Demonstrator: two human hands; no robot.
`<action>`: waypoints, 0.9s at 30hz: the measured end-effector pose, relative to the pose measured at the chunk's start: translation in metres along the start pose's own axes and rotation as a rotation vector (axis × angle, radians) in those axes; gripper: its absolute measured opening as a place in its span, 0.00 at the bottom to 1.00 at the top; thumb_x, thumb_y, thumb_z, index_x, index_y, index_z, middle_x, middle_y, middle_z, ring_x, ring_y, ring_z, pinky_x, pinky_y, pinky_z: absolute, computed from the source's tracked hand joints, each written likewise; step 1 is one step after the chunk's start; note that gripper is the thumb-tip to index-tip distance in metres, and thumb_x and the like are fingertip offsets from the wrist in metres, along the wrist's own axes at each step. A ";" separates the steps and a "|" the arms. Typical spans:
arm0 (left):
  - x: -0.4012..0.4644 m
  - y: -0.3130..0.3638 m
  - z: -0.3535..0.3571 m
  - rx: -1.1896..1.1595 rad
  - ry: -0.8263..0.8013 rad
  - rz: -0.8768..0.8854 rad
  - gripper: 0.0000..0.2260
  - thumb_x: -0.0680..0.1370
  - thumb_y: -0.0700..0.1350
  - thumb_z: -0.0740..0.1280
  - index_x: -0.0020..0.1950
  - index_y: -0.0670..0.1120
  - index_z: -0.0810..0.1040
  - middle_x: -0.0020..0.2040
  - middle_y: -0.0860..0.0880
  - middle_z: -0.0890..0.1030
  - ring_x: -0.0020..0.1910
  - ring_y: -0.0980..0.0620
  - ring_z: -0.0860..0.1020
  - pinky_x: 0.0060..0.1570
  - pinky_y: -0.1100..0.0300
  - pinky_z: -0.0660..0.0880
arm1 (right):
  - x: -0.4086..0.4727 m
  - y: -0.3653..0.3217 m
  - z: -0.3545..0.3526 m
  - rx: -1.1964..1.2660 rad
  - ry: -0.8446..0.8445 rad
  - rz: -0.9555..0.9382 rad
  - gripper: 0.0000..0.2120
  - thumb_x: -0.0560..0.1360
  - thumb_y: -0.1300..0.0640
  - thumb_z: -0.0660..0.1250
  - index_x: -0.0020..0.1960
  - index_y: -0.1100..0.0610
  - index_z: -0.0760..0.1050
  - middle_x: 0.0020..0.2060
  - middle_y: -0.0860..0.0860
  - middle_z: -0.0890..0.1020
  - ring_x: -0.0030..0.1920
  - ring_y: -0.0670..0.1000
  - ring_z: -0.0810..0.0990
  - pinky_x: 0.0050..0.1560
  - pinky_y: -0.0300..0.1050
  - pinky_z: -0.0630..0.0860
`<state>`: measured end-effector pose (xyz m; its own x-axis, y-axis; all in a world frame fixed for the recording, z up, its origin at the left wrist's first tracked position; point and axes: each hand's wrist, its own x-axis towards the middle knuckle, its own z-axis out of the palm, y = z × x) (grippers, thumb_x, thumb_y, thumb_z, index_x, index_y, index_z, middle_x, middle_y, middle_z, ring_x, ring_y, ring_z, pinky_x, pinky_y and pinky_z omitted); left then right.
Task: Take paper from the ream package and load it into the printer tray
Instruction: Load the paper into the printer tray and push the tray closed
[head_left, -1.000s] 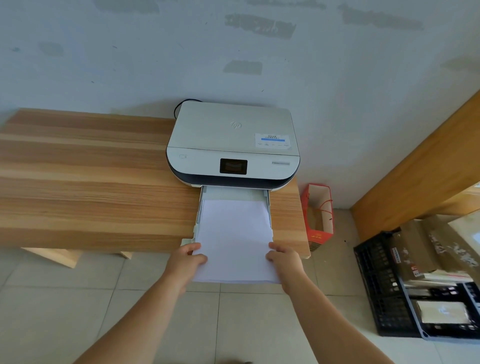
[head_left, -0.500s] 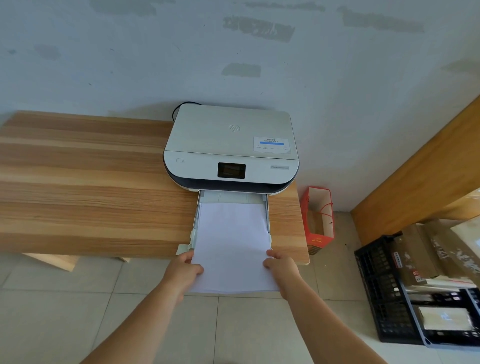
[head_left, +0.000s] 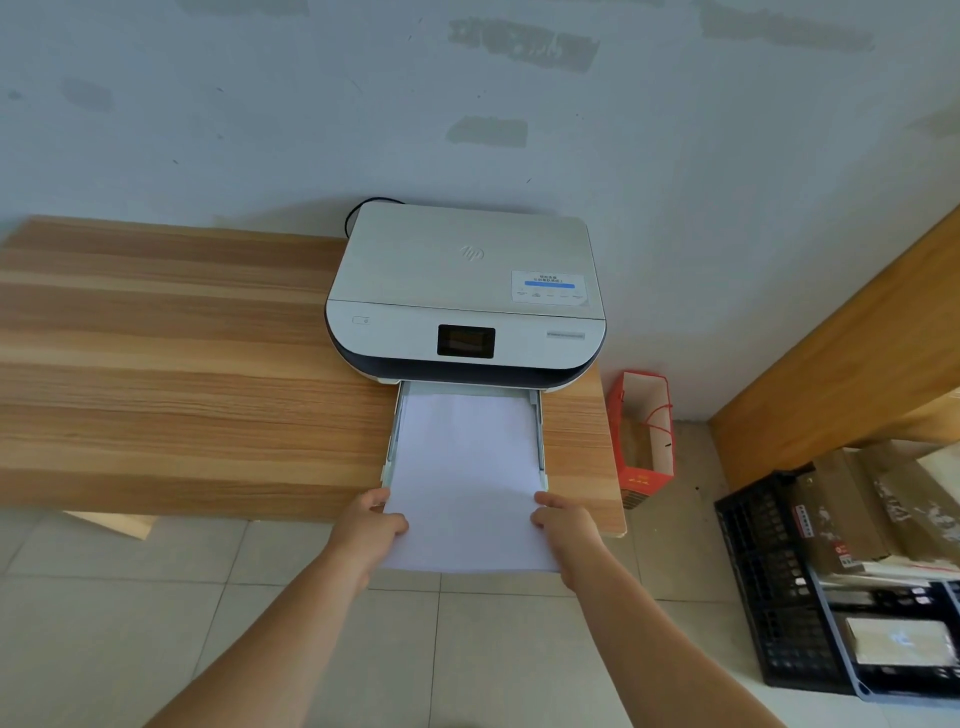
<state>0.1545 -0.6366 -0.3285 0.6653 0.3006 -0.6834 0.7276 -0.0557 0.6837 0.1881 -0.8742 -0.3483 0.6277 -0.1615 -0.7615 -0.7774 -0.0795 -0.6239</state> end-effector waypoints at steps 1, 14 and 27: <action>0.002 0.002 0.000 -0.005 0.002 0.000 0.25 0.72 0.33 0.67 0.69 0.43 0.70 0.59 0.44 0.78 0.53 0.44 0.78 0.50 0.57 0.71 | 0.002 0.000 0.000 0.003 0.003 -0.005 0.19 0.77 0.65 0.61 0.66 0.54 0.75 0.45 0.53 0.81 0.43 0.54 0.81 0.52 0.49 0.79; 0.032 0.027 0.007 0.055 0.053 0.036 0.22 0.74 0.35 0.64 0.68 0.43 0.72 0.61 0.44 0.75 0.51 0.48 0.73 0.46 0.59 0.68 | 0.025 -0.032 0.007 -0.019 -0.021 0.003 0.20 0.78 0.62 0.60 0.68 0.51 0.74 0.48 0.52 0.78 0.48 0.55 0.80 0.54 0.50 0.79; 0.051 0.032 0.006 0.075 0.060 0.041 0.23 0.75 0.31 0.59 0.69 0.43 0.71 0.70 0.44 0.71 0.66 0.46 0.71 0.56 0.60 0.66 | 0.035 -0.034 0.016 -0.043 -0.002 0.028 0.22 0.79 0.65 0.56 0.70 0.50 0.71 0.45 0.51 0.78 0.39 0.52 0.77 0.46 0.47 0.79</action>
<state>0.2124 -0.6287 -0.3433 0.6848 0.3534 -0.6372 0.7122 -0.1396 0.6879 0.2366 -0.8615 -0.3566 0.6055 -0.1622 -0.7792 -0.7958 -0.1174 -0.5940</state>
